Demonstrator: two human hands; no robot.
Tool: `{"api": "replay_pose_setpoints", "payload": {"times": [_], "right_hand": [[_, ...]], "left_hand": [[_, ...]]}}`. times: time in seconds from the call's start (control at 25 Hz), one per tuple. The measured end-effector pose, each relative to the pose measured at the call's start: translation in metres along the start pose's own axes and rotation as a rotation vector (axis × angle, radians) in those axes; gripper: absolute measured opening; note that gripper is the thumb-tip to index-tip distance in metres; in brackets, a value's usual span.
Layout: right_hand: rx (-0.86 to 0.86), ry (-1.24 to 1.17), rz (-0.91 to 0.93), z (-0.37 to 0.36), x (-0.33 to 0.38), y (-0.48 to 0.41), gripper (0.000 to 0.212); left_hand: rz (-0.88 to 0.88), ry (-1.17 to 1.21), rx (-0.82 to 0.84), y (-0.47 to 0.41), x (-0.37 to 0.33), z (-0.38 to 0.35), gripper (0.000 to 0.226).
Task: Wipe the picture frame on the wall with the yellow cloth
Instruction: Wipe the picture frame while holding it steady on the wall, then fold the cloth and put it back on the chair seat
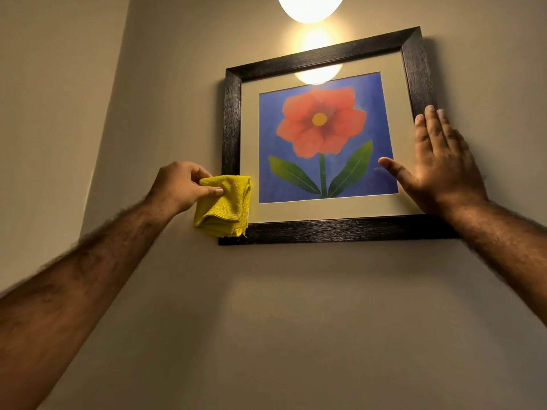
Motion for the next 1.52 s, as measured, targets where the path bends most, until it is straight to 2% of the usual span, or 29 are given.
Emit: {"api": "replay_pose_setpoints", "payload": {"times": [0.16,0.28,0.36,0.4,0.44,0.52,0.6,0.72,0.8,0.88,1.0,1.08,1.24,1.36,1.44,1.52], "right_hand": [[0.024,-0.005,0.004,-0.002,0.001,0.000,0.106],[0.053,-0.031,-0.020,0.003,0.004,0.004,0.108],[0.034,-0.046,0.050,0.012,0.029,0.011,0.105],[0.034,-0.066,0.143,0.016,0.055,0.018,0.103],[0.045,-0.117,0.259,0.017,0.088,0.028,0.101],[0.133,-0.378,0.444,0.018,0.160,0.058,0.094],[0.234,-0.695,0.465,0.019,0.219,0.087,0.095],[0.366,-1.035,0.263,0.005,0.273,0.123,0.102],[0.613,-1.221,0.084,-0.021,0.303,0.149,0.096],[0.826,-1.335,-0.054,-0.046,0.335,0.176,0.072],[0.982,-1.500,-0.303,-0.075,0.368,0.210,0.025],[1.121,-1.612,-0.409,-0.085,0.398,0.243,0.015],[1.362,-1.614,-0.483,-0.101,0.460,0.321,0.024],[1.523,-1.557,-0.493,-0.109,0.505,0.389,0.041],[1.677,-1.519,-0.477,-0.108,0.543,0.451,0.055],[1.844,-1.485,-0.476,-0.103,0.581,0.518,0.055]], "left_hand": [[0.085,0.249,0.015,0.008,0.009,-0.006,0.039],[0.088,0.313,-0.012,0.017,0.012,-0.007,0.031],[0.099,0.374,-0.028,0.023,0.016,-0.005,0.031],[0.113,0.420,-0.026,0.027,0.020,-0.004,0.031],[0.125,0.474,-0.021,0.031,0.024,-0.001,0.029],[0.144,0.584,-0.012,0.044,0.034,0.001,0.027],[0.173,0.657,-0.019,0.065,0.049,0.000,0.032],[0.231,0.711,-0.046,0.110,0.083,-0.003,0.043],[0.267,0.747,-0.037,0.140,0.103,-0.004,0.048],[0.320,0.735,-0.037,0.164,0.124,0.003,0.047],[0.400,0.711,-0.051,0.197,0.162,0.017,0.042],[0.480,0.694,-0.041,0.230,0.193,0.026,0.040],[0.743,0.777,0.082,0.323,0.262,0.039,0.021],[0.962,0.822,0.178,0.410,0.313,0.048,0.020],[1.091,0.787,0.160,0.476,0.347,0.057,0.023],[1.192,0.733,0.091,0.540,0.378,0.071,0.023]]}}
Point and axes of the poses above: each hand's wrist, its own y-axis away from the middle knuckle, its own z-axis out of the back of the hand, x = y × z, the point moved 7 cm from there along -y, towards the middle knuckle, and after that the axes turned 5 degrees about x, right-handed, at the moved point
